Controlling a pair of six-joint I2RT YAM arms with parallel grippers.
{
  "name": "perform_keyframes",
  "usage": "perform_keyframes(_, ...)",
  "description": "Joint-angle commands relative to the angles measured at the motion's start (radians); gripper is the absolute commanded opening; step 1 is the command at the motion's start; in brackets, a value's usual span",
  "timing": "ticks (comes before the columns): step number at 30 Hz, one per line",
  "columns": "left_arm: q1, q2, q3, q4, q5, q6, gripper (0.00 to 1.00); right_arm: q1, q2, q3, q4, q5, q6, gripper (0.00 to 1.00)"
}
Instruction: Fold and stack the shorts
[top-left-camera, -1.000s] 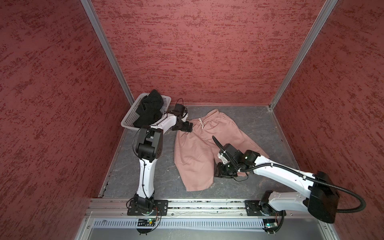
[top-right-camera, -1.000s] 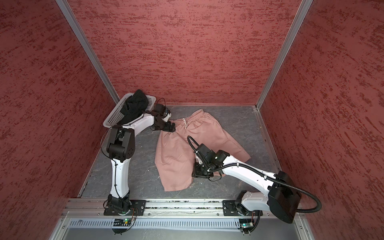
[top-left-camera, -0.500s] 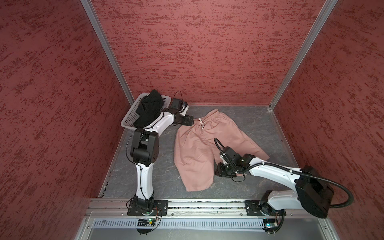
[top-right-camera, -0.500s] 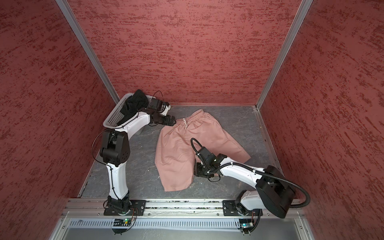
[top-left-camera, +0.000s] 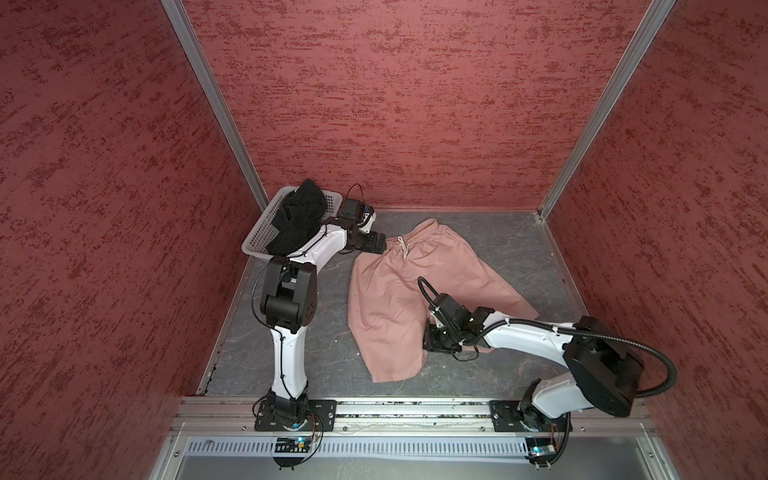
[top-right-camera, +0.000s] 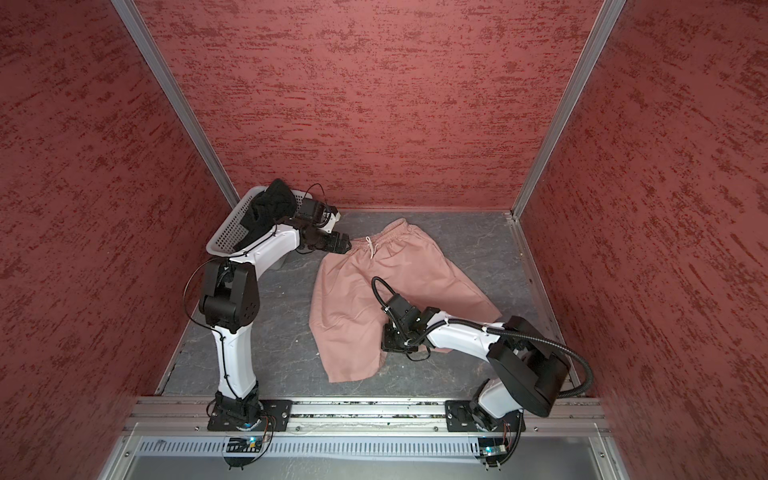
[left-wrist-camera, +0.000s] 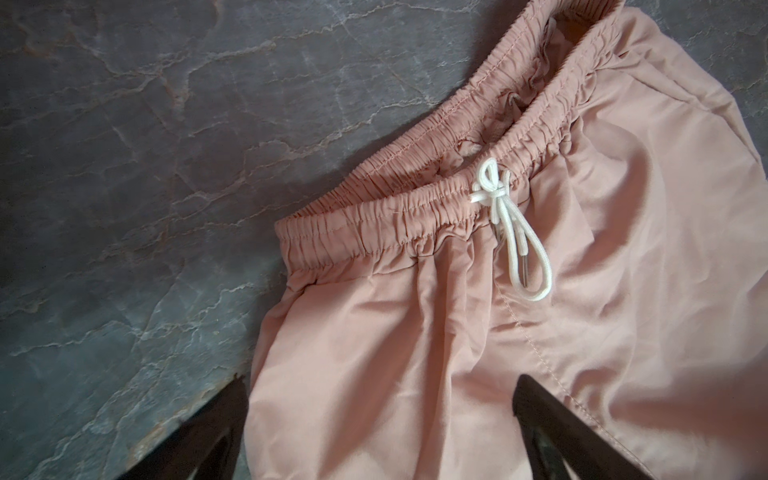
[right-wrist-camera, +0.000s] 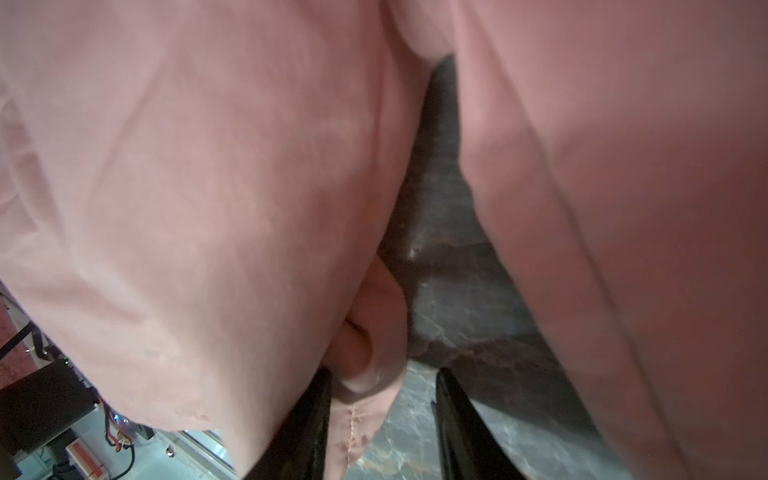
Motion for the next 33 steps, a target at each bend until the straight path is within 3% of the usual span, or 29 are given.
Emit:
perform_keyframes(1, 0.003, 0.01, -0.022, -0.004, -0.007, 0.005, 0.99, 0.014, 0.046, 0.05, -0.037, 0.073, 0.006, 0.42)
perform_keyframes(7, 0.003, 0.008, -0.034, -0.001, -0.001, 0.009, 0.99, 0.025, 0.093, 0.093, -0.147, 0.198, 0.01, 0.24)
perform_keyframes(12, 0.003, 0.015, -0.032, 0.0, -0.008, 0.007, 0.99, 0.025, 0.06, 0.062, -0.121, 0.162, 0.061, 0.0)
perform_keyframes(23, 0.006, 0.062, -0.031, 0.011, 0.014, -0.04, 0.99, 0.056, -0.264, -0.025, -0.332, 0.084, 0.345, 0.0)
perform_keyframes(27, 0.011, 0.107, 0.001, -0.018, -0.007, -0.044, 0.99, 0.06, -0.313, -0.035, -0.434, 0.037, 0.323, 0.12)
perform_keyframes(33, 0.022, 0.097, 0.024, -0.033, -0.025, -0.031, 0.99, 0.042, -0.3, 0.088, -0.556, 0.075, 0.231, 0.19)
